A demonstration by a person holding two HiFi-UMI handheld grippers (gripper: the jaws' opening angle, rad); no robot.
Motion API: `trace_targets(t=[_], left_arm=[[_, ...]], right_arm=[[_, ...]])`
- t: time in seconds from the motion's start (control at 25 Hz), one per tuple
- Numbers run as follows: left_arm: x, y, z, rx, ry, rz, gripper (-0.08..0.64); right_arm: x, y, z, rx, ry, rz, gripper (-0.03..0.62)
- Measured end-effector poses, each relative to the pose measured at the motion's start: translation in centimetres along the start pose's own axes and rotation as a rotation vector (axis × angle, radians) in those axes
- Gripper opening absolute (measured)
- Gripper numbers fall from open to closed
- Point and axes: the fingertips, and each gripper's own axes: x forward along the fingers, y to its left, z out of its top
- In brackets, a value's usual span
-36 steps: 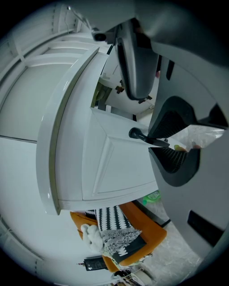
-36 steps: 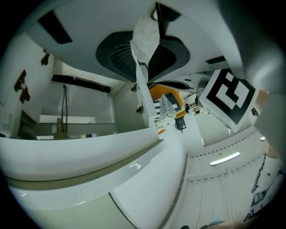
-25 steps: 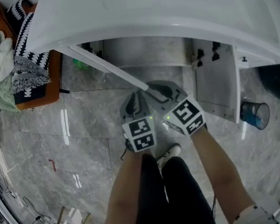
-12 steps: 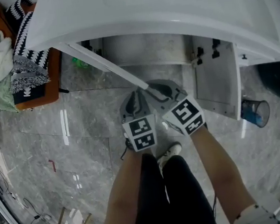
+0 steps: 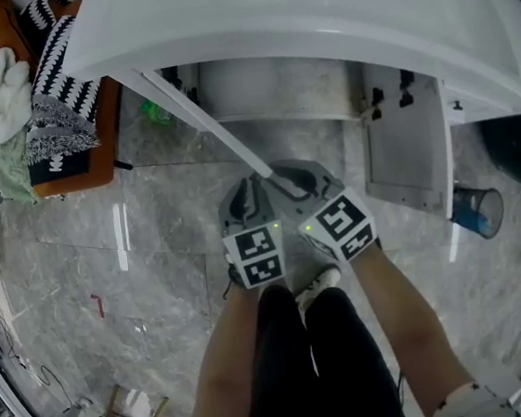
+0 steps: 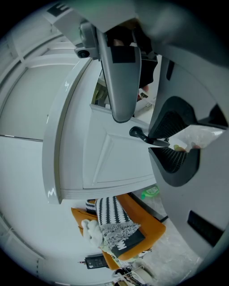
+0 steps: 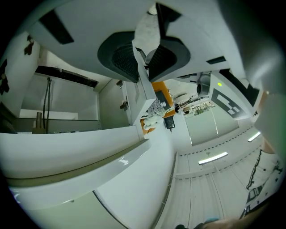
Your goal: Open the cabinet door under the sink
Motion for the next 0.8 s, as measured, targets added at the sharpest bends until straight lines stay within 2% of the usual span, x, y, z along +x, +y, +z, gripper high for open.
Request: trace_targets(t=[0.32,0.44,0.8], left_arm=[[-1.8,2.4,-1.1,-0.014,0.007,-0.011,0.063],[-2.4,3.6,-1.6,-0.01,0.006,0.007,0.061],[-3.9,8.2,-3.0,-0.081,0.025,0.036,0.048]], right_arm=[[0.9,3.2,0.0,0.01,-0.011,0.043,0.083],[1.5,4.6,-0.1,0.016,-0.012,0.068,0.083],[4.1,9.3,0.0,0.006,-0.014,0.159,0.087]])
